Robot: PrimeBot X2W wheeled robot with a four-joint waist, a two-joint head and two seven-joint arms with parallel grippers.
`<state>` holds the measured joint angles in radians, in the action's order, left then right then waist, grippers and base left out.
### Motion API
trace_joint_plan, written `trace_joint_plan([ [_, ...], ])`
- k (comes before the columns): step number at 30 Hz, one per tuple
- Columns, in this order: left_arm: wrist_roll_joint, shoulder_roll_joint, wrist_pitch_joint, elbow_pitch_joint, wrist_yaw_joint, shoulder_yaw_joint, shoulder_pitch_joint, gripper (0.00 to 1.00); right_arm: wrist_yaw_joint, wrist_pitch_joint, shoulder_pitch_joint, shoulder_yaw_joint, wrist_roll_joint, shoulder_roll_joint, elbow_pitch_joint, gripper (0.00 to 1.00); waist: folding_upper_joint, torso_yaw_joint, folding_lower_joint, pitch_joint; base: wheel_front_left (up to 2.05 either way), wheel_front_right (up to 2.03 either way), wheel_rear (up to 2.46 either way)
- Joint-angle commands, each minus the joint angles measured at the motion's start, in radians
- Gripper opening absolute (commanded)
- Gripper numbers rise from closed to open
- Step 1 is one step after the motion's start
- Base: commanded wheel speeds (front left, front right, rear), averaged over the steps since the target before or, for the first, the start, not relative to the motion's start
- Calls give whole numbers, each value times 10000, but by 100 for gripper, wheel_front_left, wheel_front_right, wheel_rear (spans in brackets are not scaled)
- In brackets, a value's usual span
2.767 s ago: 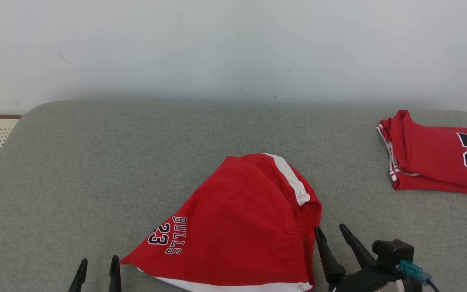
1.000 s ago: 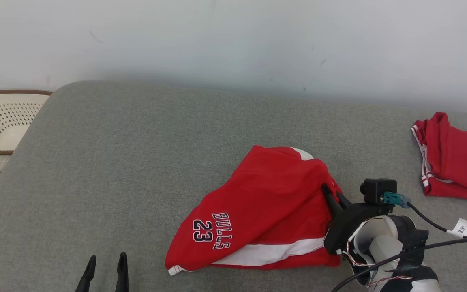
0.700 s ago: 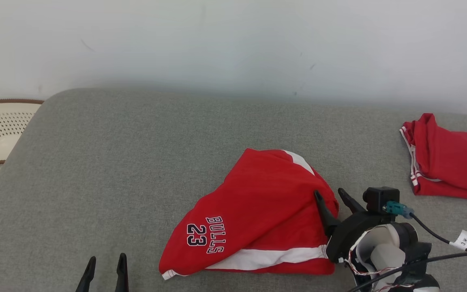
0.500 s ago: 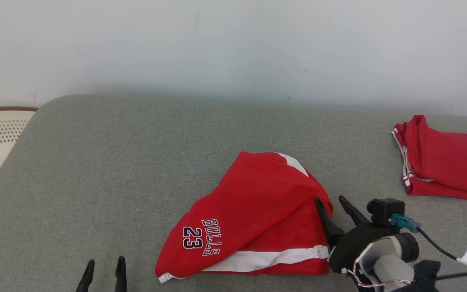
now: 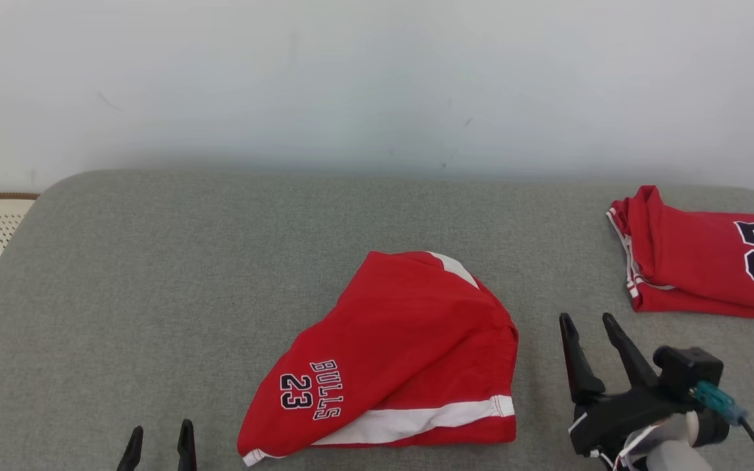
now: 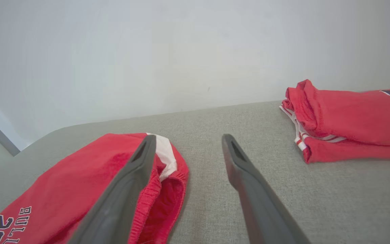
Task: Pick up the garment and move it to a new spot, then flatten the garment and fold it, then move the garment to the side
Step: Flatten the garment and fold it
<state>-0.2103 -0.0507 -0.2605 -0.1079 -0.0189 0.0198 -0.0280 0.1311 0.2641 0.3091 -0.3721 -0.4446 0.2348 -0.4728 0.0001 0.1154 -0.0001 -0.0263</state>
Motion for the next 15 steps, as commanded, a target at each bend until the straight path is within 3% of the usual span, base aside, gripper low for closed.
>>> trace_joint_plan([
  [1, -9, -2, -44, 52, 28, 25, -166, 100, -6, 13, -402, 352, 212, -260, 451, 100, -1, -21, 1, -20, 0, 0, 0],
  [5, 16, -4, -44, 167, 100, 60, -233, 100, -6, 14, -1331, 1082, 875, -640, 1582, 100, -1, -52, 1, -49, 0, 0, 0],
  [15, 326, -4, -43, 302, 43, 278, -452, 100, -6, 15, -2514, 1319, 1663, -901, 2683, 100, -1, -211, 1, -159, 0, 0, 0],
])
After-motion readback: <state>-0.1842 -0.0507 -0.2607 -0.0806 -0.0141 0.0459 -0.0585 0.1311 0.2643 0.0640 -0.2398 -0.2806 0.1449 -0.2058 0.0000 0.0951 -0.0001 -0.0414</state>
